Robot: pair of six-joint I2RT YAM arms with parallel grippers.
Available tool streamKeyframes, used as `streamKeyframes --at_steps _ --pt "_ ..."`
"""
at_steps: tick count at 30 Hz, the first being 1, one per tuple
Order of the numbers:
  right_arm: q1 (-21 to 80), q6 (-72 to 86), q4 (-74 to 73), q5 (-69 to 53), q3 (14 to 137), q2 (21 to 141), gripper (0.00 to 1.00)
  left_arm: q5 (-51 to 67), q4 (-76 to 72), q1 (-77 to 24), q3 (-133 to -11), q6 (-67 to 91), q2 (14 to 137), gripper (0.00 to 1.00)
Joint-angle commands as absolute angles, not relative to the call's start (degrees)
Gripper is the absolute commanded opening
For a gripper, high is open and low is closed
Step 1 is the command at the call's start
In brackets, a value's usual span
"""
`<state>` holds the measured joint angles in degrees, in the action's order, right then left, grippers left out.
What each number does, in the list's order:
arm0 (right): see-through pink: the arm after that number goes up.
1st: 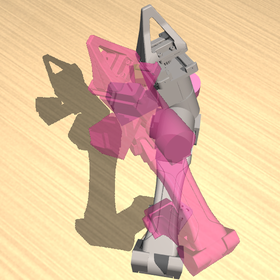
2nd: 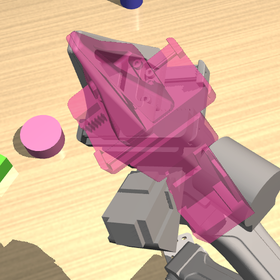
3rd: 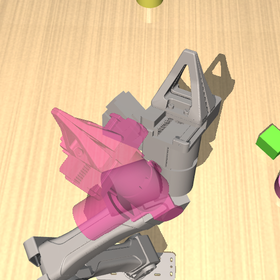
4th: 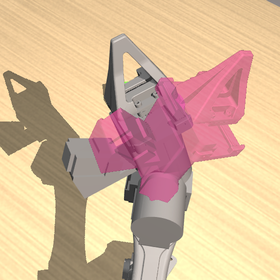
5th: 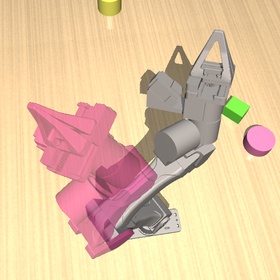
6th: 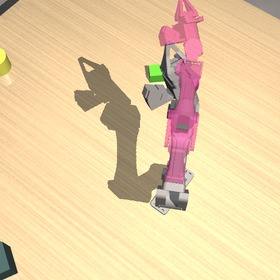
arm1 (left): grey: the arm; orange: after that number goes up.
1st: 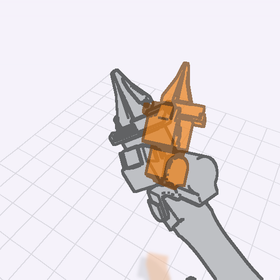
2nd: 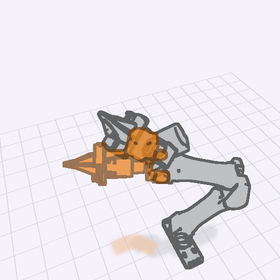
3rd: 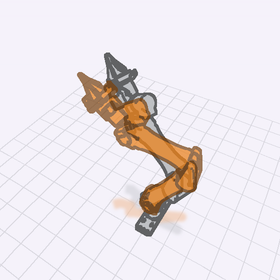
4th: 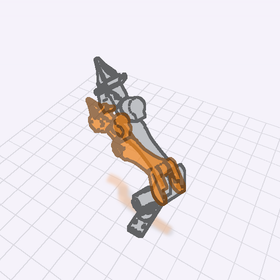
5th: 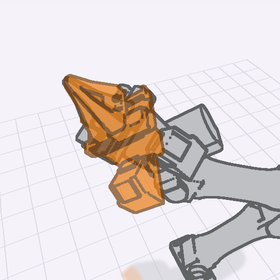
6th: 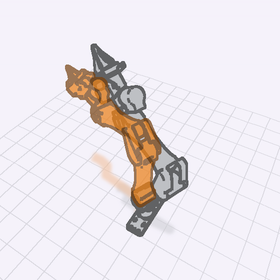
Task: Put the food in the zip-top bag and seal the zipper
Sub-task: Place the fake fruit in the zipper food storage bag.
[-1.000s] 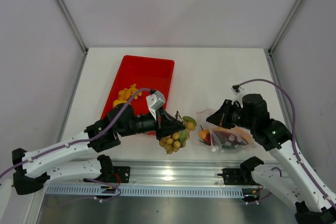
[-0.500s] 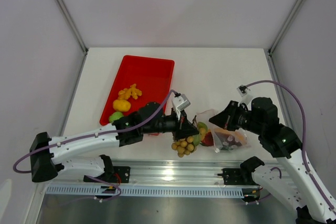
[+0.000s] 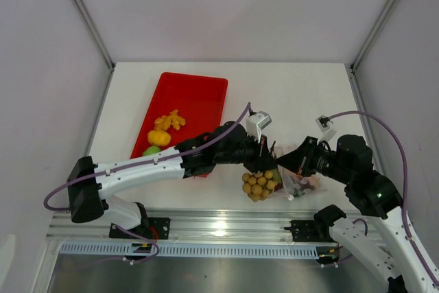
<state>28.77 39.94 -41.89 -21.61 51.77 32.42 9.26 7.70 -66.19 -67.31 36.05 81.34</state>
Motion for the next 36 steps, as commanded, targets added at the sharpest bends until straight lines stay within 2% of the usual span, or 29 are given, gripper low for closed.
streamKeyframes --at_steps 1,6,11,20,24,25,30,34,36 --pt "29.3 43.4 -38.6 -26.1 52.3 31.6 0.00 1.0 2.5 -66.1 -67.9 44.0 79.8 0.01" --pt "29.3 45.6 -38.4 -26.6 52.0 31.5 0.00 -7.3 -5.2 -66.1 -62.6 49.5 77.3 0.01" --pt "29.3 46.8 -38.2 -26.4 51.1 31.3 0.00 -12.6 -2.4 -66.9 -63.8 52.6 78.2 0.01" --pt "29.3 55.4 -33.7 -23.4 49.7 31.2 0.00 -31.1 -2.2 -73.3 -62.7 56.1 79.8 0.00" --pt "29.3 58.4 -32.3 -21.1 49.7 30.6 0.00 -35.8 15.2 -73.4 -70.9 66.0 84.4 0.01" --pt "29.3 58.6 -32.3 -20.7 49.8 30.8 0.00 -37.2 24.5 -73.6 -72.6 67.7 85.9 0.00" --pt "29.4 58.6 -31.3 -19.9 50.1 32.6 0.00 -41.8 55.2 -75.1 -98.0 81.2 100.0 0.01" --pt "29.3 57.5 -31.3 -19.2 50.4 34.0 0.00 -41.0 61.6 -76.6 -103.5 79.5 104.6 0.02" --pt "29.3 57.0 -31.8 -18.8 50.7 34.1 0.00 -40.8 58.4 -76.5 -99.4 77.8 102.7 0.09"
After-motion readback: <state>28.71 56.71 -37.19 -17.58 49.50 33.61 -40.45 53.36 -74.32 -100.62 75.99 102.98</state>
